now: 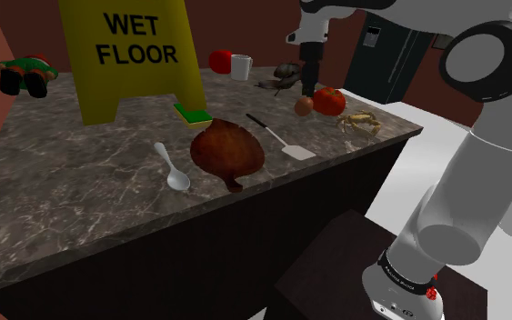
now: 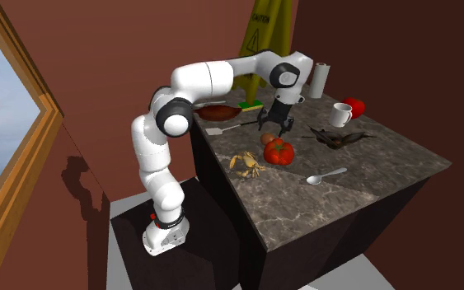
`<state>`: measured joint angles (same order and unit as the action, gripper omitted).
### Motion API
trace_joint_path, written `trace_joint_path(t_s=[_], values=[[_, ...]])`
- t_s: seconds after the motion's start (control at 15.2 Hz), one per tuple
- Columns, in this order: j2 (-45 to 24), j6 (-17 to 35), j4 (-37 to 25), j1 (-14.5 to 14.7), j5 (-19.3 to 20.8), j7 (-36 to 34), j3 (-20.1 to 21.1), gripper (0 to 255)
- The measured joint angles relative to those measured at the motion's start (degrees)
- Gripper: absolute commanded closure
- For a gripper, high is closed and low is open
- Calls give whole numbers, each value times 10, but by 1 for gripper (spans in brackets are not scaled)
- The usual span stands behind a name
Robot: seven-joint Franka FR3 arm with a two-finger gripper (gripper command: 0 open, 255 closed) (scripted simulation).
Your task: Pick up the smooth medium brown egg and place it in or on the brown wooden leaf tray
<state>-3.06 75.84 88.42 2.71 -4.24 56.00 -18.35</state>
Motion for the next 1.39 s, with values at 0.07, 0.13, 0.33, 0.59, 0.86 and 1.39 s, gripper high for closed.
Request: trace_joint_path(t_s=[0.07, 0.13, 0.33, 0.59, 0.86, 1.39], values=[[-4, 2, 0, -1, 0, 7, -1, 0], [-4, 8, 8, 0, 0, 9, 0, 0], [5, 31, 40, 1, 2, 11, 1, 0], [14, 52, 69, 2, 5, 10, 2, 0], [14, 54, 71, 3, 5, 10, 2, 0], [14, 54, 72, 3, 5, 10, 3, 255]])
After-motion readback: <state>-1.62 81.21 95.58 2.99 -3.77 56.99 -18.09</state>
